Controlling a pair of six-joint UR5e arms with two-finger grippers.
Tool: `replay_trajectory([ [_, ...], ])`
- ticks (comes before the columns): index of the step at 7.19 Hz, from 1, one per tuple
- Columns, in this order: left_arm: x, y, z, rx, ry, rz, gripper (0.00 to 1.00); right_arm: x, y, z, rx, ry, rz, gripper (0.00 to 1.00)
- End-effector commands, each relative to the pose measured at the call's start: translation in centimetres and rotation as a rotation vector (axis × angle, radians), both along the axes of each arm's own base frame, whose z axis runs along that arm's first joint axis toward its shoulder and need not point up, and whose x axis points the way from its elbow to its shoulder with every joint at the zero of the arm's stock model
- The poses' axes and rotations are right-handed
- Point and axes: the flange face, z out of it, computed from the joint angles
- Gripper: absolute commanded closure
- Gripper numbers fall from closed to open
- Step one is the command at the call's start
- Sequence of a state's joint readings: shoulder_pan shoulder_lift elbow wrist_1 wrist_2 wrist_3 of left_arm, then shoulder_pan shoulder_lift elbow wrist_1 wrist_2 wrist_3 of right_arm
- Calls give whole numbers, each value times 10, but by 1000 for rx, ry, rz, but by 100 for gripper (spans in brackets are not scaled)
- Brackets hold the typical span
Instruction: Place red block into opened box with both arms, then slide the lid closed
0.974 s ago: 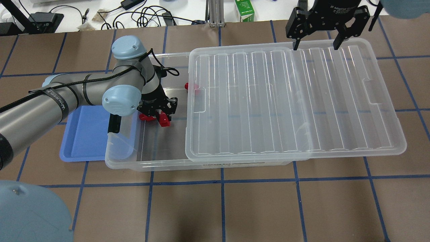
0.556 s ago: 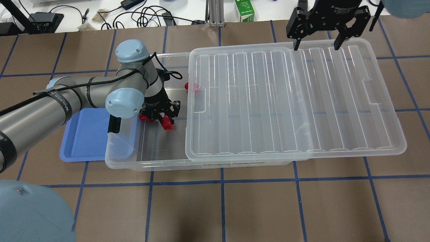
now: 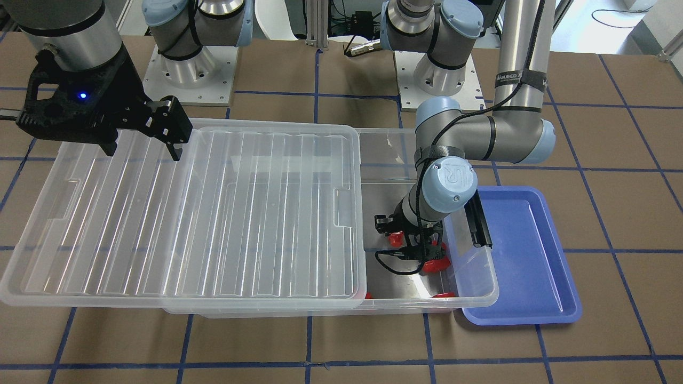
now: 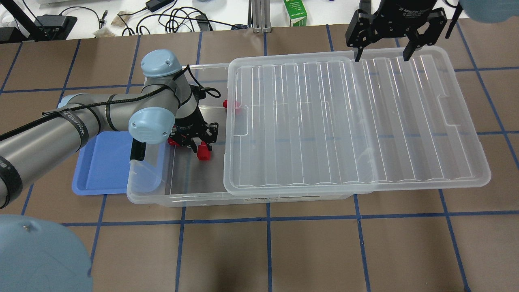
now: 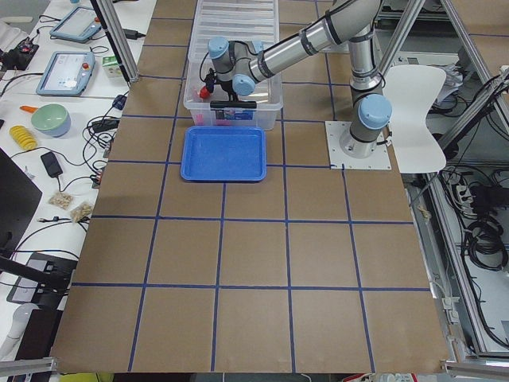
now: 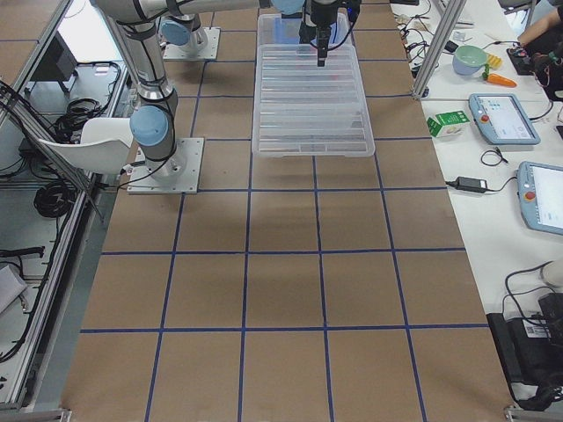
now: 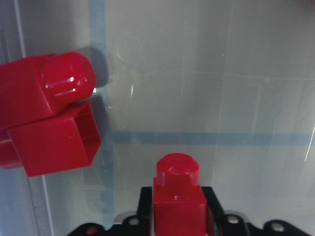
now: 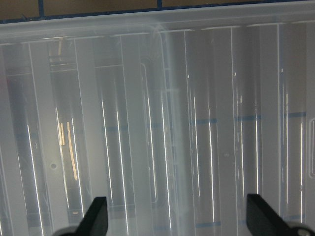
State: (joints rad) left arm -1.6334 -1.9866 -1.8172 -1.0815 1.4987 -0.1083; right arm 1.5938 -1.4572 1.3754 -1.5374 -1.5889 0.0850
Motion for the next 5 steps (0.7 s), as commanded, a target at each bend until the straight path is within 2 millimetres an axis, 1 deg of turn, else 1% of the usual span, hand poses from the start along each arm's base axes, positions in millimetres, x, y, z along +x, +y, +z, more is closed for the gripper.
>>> replay_trajectory([
  [1,0,-1,6,-13,0,5,0,0,0,1,-1,0,-1,0],
  [3,2,-8,41,-65,1,3,0,0,1,1,-1,0,-1,0],
  [4,2,-10,60,-63,-2,4,0,0,1,1,-2,0,-1,0],
  [5,4,-15,92,-56,-9,3,0,0,1,1,1,0,1,0],
])
